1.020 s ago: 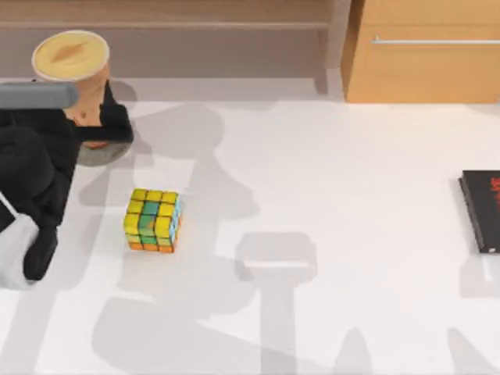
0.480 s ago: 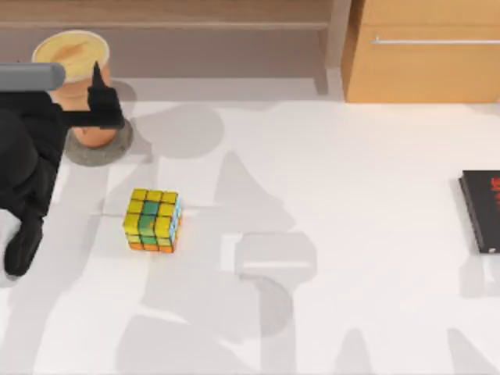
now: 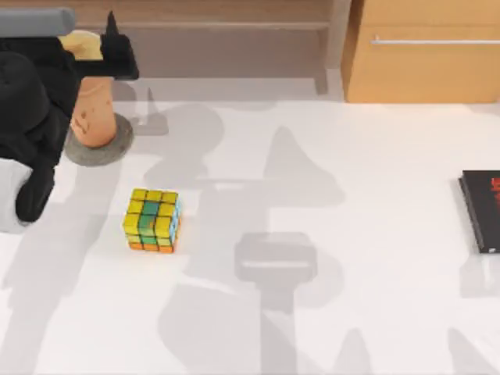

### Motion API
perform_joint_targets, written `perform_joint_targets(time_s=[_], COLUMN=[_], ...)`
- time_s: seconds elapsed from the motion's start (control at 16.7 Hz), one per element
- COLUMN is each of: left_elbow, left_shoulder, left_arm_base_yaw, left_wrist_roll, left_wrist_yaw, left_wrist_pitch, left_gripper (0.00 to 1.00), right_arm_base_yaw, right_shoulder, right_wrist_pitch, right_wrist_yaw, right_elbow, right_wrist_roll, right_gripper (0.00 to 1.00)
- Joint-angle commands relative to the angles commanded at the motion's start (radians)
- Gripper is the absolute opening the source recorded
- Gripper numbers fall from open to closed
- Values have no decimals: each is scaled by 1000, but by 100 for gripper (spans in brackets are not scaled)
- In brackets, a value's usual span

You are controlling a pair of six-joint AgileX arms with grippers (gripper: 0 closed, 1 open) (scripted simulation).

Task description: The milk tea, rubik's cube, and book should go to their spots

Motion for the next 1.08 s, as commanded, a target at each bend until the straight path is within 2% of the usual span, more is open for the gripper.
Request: perform_joint_targets(time_s=[0.3, 0.66, 1.08], left_elbow=[320, 657, 843], left_shoulder=[9, 44, 83], left_arm_base_yaw=[-61, -139, -198], left_wrist_roll=[-63, -142, -208], left_wrist_yaw=[27, 62, 95], left_wrist_pitch=[-369, -973, -1710], left_gripper=[100, 100, 100], right_arm_base_yaw=[0, 0, 0], right_shoulder=[0, 0, 0], right_wrist_pitch=[0, 0, 0], right_wrist_yaw=[0, 0, 0], right_elbow=[0, 0, 0], right_wrist_roll=[0, 0, 0], right_gripper=[100, 100, 100])
